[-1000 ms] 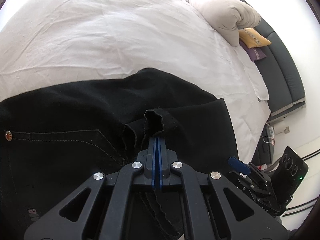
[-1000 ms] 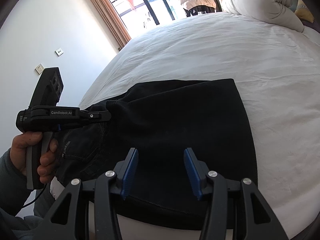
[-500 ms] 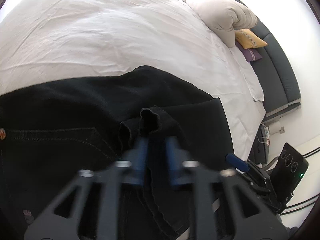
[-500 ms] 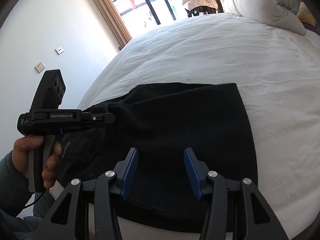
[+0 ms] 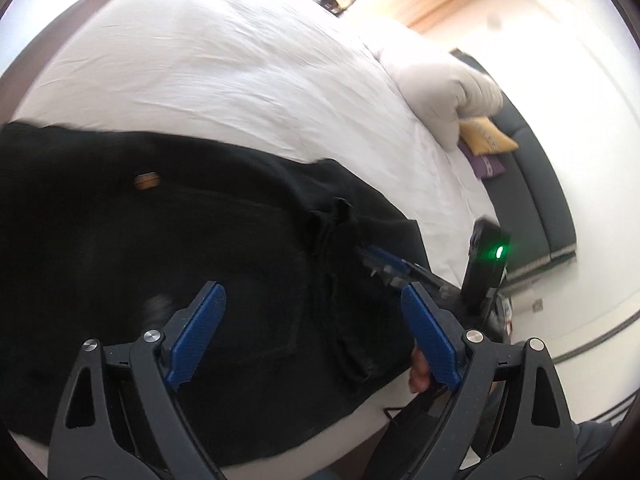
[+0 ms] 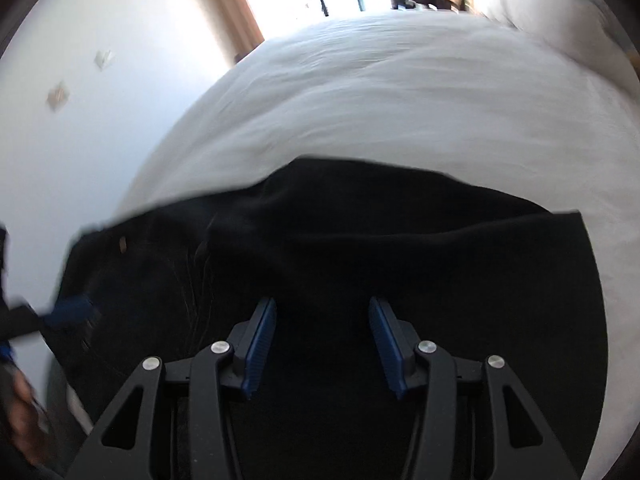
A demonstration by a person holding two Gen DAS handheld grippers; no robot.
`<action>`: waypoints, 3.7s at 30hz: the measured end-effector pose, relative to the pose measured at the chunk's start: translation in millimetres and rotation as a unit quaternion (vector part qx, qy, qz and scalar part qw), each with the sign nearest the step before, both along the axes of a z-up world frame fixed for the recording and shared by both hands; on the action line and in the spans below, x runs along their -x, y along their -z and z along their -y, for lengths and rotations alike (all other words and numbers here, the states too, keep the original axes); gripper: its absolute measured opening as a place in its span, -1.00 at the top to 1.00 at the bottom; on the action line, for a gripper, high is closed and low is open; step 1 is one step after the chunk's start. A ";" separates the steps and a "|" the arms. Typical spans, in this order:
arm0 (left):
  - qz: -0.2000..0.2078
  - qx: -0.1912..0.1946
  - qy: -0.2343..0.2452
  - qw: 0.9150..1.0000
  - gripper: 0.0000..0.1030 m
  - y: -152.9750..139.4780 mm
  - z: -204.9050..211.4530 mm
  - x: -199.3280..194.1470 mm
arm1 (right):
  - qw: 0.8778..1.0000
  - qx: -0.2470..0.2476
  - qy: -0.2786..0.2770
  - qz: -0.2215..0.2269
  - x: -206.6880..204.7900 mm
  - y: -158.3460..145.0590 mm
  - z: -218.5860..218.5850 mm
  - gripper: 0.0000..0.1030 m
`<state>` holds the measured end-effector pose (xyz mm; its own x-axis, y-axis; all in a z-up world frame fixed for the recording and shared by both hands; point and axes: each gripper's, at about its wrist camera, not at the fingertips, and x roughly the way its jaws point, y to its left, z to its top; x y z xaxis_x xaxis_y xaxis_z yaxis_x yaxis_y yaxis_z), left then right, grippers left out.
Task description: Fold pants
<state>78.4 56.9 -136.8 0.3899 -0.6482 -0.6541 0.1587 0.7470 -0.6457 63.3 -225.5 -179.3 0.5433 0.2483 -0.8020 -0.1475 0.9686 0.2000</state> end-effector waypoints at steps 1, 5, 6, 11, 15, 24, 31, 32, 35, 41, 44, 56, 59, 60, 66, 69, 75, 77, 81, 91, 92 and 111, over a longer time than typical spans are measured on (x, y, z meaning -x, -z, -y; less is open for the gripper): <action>-0.001 0.002 -0.007 1.000 -0.75 -0.1 -8.0 4.2 | 1.000 0.008 -0.021 0.005 6.0 0.0 -13.4 -0.09; -0.009 0.013 -0.029 0.999 -0.75 5.7 -27.8 15.1 | 0.994 0.052 -0.099 0.011 36.1 2.5 -65.9 -0.11; -0.012 0.018 -0.032 0.999 -0.75 7.4 -29.5 15.7 | 0.992 0.040 -0.120 0.008 44.0 1.5 -72.8 -0.11; 0.004 0.029 -0.018 0.999 -0.75 -1.0 -25.6 19.2 | 0.985 -0.070 -0.157 0.011 71.1 -30.0 -53.4 -0.08; 0.017 0.013 -0.021 1.000 -0.75 -6.9 -27.2 24.4 | 0.997 -0.068 0.007 0.033 70.3 -36.6 24.8 -0.09; 0.025 -0.043 -0.134 0.990 -0.75 -23.5 -121.5 79.9 | 0.995 -0.037 -0.092 -0.010 99.4 -9.6 -24.5 -0.12; -0.025 -0.025 -0.210 0.977 -0.75 4.1 -161.8 128.9 | 0.980 -0.195 0.017 0.038 49.4 -43.1 24.9 -0.13; -0.030 -0.017 -0.214 0.976 -0.75 7.0 -164.1 129.2 | 0.975 -0.219 0.021 0.035 41.3 -39.7 29.6 -0.13; -0.030 0.011 -0.220 0.975 -0.75 13.1 -162.7 129.6 | 0.961 -0.273 0.001 -0.039 12.5 -3.1 23.4 -0.17; -0.049 0.037 -0.233 0.971 -0.75 35.2 -166.9 118.4 | 0.960 -0.269 -0.001 -0.080 12.0 18.7 12.5 -0.22; -0.070 0.079 -0.240 0.965 -0.75 51.2 -166.3 111.8 | 0.945 -0.317 -0.015 -0.078 6.9 7.4 12.8 -0.24; -0.081 0.158 -0.283 0.943 0.49 80.3 -176.8 88.0 | 0.911 -0.398 -0.035 -0.104 -2.3 18.4 22.9 -0.24; -0.079 0.172 -0.285 0.940 0.57 81.4 -181.1 89.3 | 0.904 -0.412 -0.038 -0.109 -12.2 16.9 22.5 -0.24; -0.076 0.169 -0.283 0.941 0.60 79.2 -180.9 89.1 | 0.902 -0.415 -0.035 -0.113 -16.2 19.1 22.6 -0.23; -0.042 0.139 -0.264 0.953 0.72 48.8 -170.0 87.4 | 0.906 -0.388 0.016 -0.171 -33.1 50.2 29.5 0.83; -0.023 0.126 -0.250 0.960 0.74 31.7 -162.6 84.5 | 0.906 -0.388 0.022 -0.169 -27.8 57.0 31.9 1.00; 0.008 0.105 -0.225 0.969 0.75 -0.1 -140.9 76.7 | 0.914 -0.376 0.015 -0.155 -24.6 53.6 26.7 1.00; 0.013 0.101 -0.220 0.970 0.75 -7.7 -135.6 75.5 | 0.912 -0.380 0.013 -0.153 -23.4 54.2 27.3 1.00; 0.031 0.084 -0.203 0.975 0.75 -27.9 -121.4 72.7 | 0.917 -0.368 0.008 -0.150 -20.0 47.2 22.6 0.68; 0.102 0.038 -0.077 0.991 0.75 -97.3 -14.0 37.4 | 0.917 -0.381 -0.055 -0.107 -16.6 -25.5 39.9 -1.00; 0.104 0.033 -0.061 0.992 0.75 -100.5 3.0 34.8 | 0.915 -0.387 -0.057 -0.104 -15.8 -30.3 48.2 -1.00; 0.099 -0.089 0.175 0.975 0.75 -59.8 218.5 37.6 | 0.931 -0.344 -0.073 -0.096 16.9 -56.9 155.2 -0.60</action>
